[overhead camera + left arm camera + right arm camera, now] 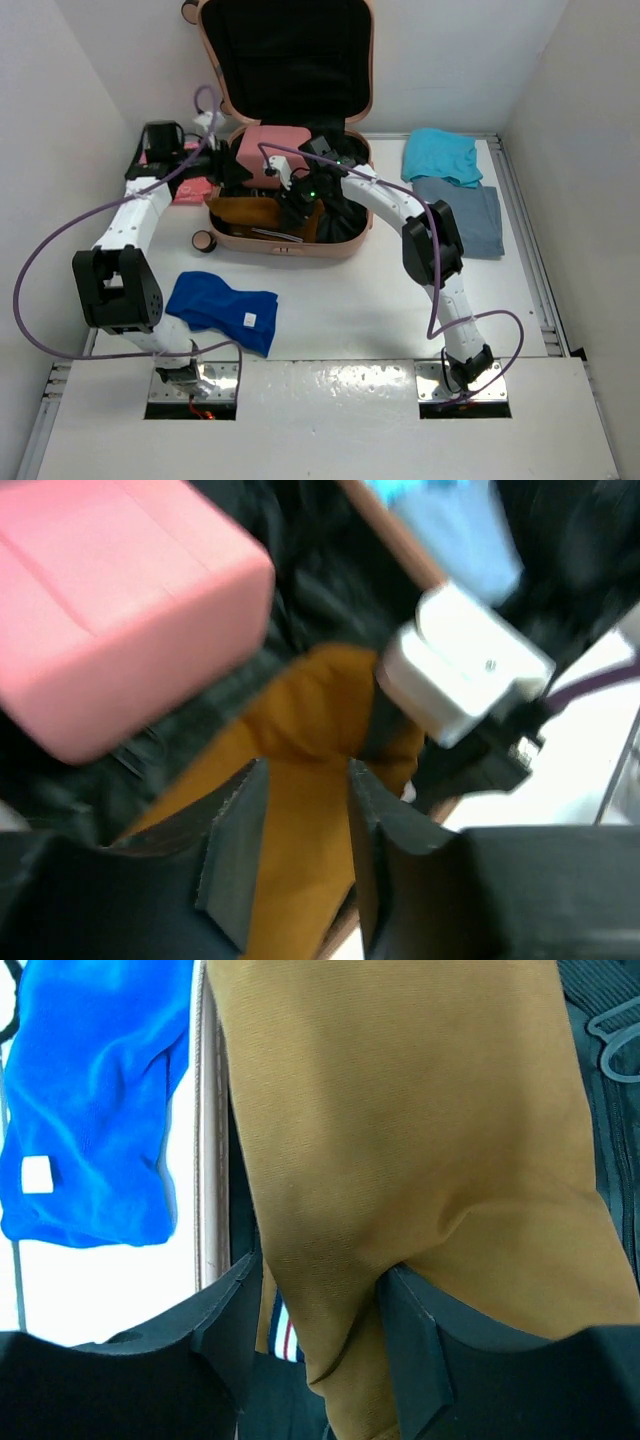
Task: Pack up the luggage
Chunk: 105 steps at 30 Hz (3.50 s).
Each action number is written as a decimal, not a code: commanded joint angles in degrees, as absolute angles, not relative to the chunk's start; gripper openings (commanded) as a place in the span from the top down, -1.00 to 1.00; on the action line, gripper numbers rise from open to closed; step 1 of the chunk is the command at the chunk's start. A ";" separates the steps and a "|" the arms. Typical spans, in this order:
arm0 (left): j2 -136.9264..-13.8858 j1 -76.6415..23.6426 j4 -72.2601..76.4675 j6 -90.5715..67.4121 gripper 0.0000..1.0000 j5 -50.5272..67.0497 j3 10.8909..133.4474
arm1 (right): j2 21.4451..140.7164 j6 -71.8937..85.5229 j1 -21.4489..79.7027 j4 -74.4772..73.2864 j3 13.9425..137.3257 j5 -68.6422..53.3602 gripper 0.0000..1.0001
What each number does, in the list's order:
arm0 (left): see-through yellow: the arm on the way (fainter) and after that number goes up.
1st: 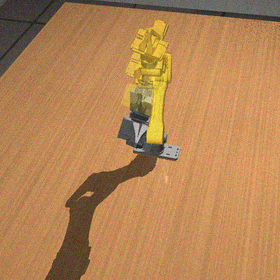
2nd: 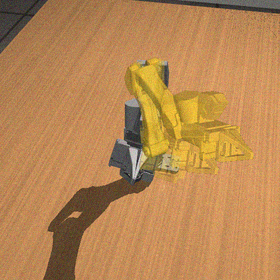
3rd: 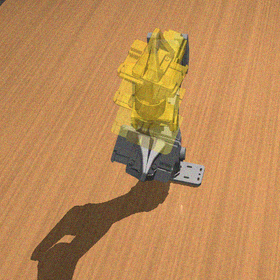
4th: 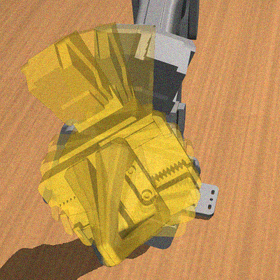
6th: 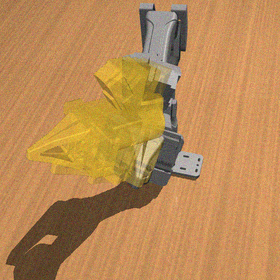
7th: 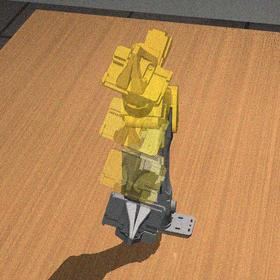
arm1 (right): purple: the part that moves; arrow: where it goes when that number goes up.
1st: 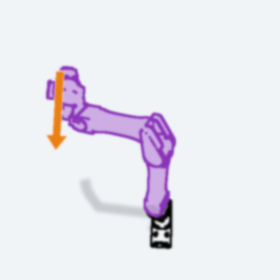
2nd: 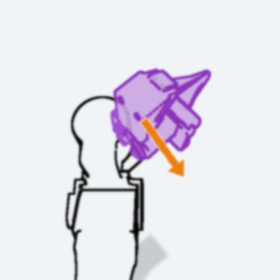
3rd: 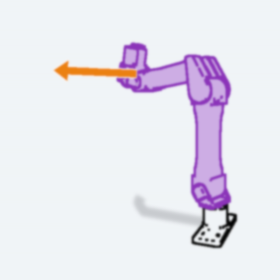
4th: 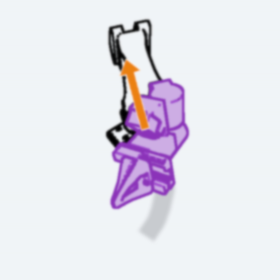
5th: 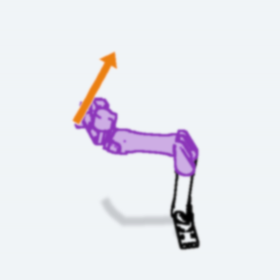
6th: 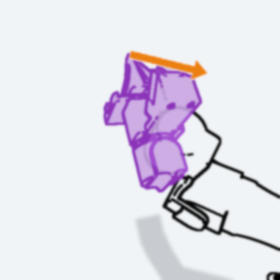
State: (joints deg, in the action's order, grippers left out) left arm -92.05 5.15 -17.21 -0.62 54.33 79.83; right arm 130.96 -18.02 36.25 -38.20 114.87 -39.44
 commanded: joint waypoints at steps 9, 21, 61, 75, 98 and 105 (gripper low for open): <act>-91.75 -2.37 -31.37 15.55 0.46 41.32 69.18 | 132.71 -9.05 36.03 -33.22 116.45 -33.76 0.03; -102.82 -4.04 -21.45 7.57 0.55 23.39 66.01 | 121.04 2.89 27.17 -24.53 105.74 -38.85 0.28; -70.23 1.59 -66.97 82.43 -0.98 37.36 57.50 | 113.82 -6.33 24.52 -35.24 99.14 -31.64 -0.30; -68.19 -7.73 -32.53 76.21 -0.98 19.61 27.43 | 105.48 -1.40 18.11 -36.47 93.79 -27.51 -0.35; -70.56 -7.56 -41.58 54.24 1.00 39.11 74.94 | 103.45 -4.92 14.24 -37.62 91.58 -27.07 -0.27; -80.66 -8.87 -28.49 50.09 1.00 28.92 86.13 | 104.50 -4.13 13.36 -36.65 91.32 -27.95 -0.27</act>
